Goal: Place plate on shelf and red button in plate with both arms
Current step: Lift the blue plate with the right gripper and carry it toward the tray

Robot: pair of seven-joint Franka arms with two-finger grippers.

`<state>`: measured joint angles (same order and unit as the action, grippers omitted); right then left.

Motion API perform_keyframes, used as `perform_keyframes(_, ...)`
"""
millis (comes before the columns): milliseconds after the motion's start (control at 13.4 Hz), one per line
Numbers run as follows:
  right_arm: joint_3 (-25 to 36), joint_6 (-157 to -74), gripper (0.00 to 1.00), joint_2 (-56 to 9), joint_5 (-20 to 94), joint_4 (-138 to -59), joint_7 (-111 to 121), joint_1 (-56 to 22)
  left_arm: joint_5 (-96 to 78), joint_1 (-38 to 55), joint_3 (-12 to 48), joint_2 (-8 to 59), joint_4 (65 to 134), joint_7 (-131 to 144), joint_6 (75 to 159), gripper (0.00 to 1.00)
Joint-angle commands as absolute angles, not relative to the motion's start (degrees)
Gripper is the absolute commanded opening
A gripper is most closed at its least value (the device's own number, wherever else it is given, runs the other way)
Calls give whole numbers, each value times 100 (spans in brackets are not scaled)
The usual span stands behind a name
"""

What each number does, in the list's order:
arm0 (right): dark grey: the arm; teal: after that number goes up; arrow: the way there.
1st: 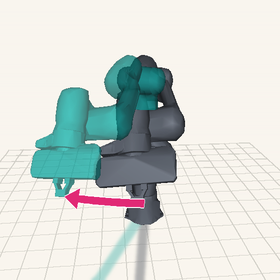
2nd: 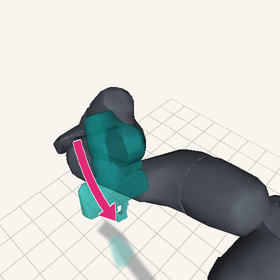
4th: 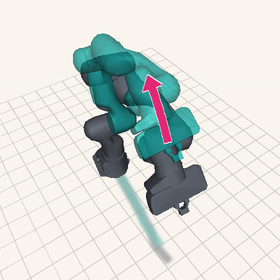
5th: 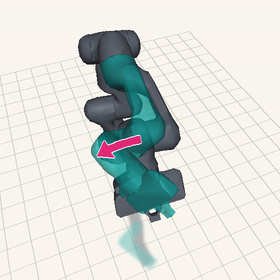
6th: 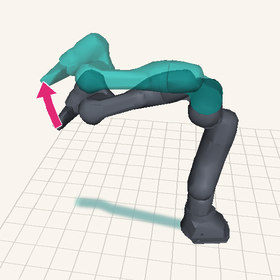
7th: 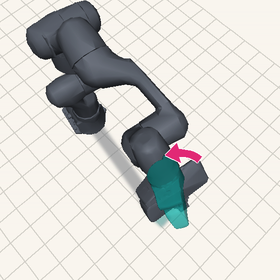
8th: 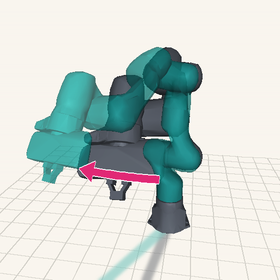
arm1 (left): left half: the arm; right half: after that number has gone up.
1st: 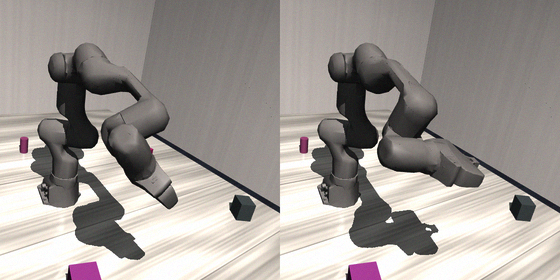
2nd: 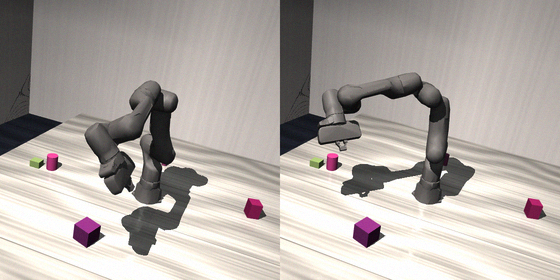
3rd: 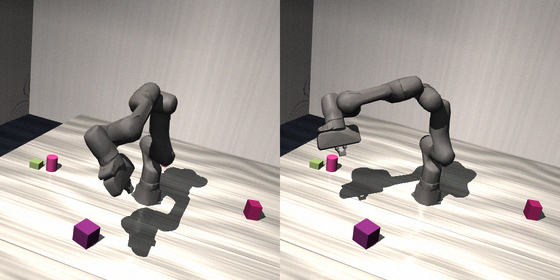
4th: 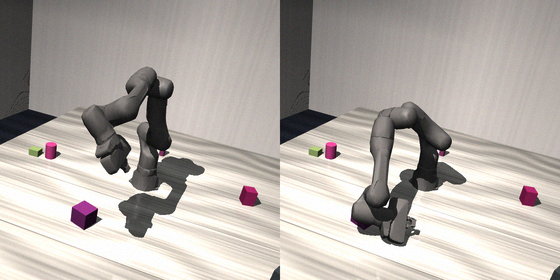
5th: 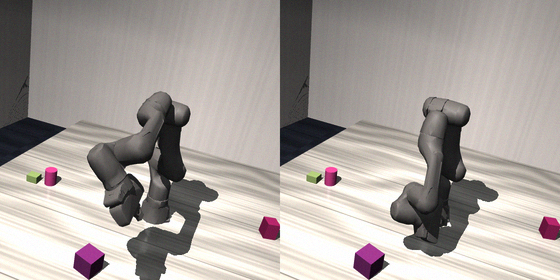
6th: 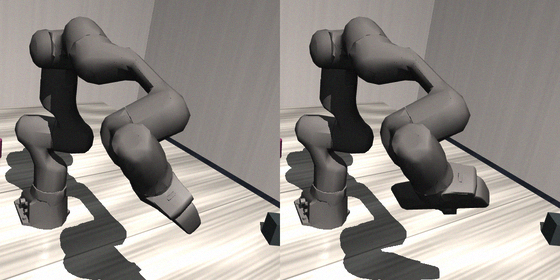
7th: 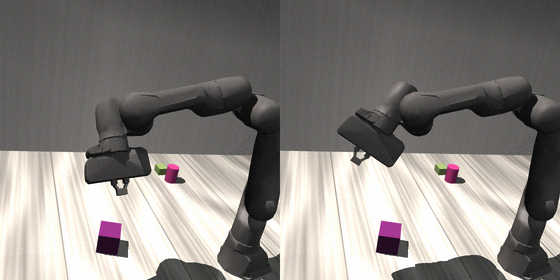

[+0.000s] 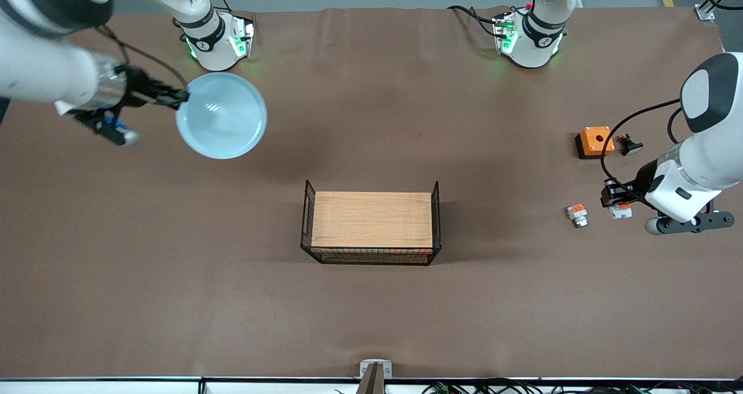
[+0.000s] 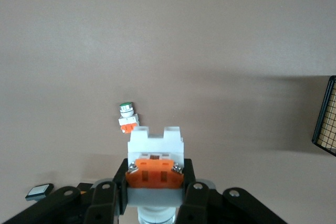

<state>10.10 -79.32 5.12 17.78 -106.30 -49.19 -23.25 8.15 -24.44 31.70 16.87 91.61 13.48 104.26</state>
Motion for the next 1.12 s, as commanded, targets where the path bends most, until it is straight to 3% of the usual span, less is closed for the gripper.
perform_keyframes(0, 819, -8295, 0, 571, 2301, -10600, -6770, -2855, 721, -2496, 3217, 1652, 9114, 1380, 10301, 0)
perform_keyframes(224, 274, -9505, 0, 519, 2312, -10600, -8406, -3321, 721, -2487, 3225, 1652, 9132, 1397, 10301, 0)
perform_keyframes(598, 202, -11186, 0, -112, 2312, -10521, -10341, -3946, 721, -2487, 3226, 1652, 9149, 1397, 10301, 0)
perform_keyframes(1046, 211, -11663, 0, -1440, 2206, -9546, -10679, -4210, 729, -2487, 3226, 1687, 9158, 1389, 10301, 1)
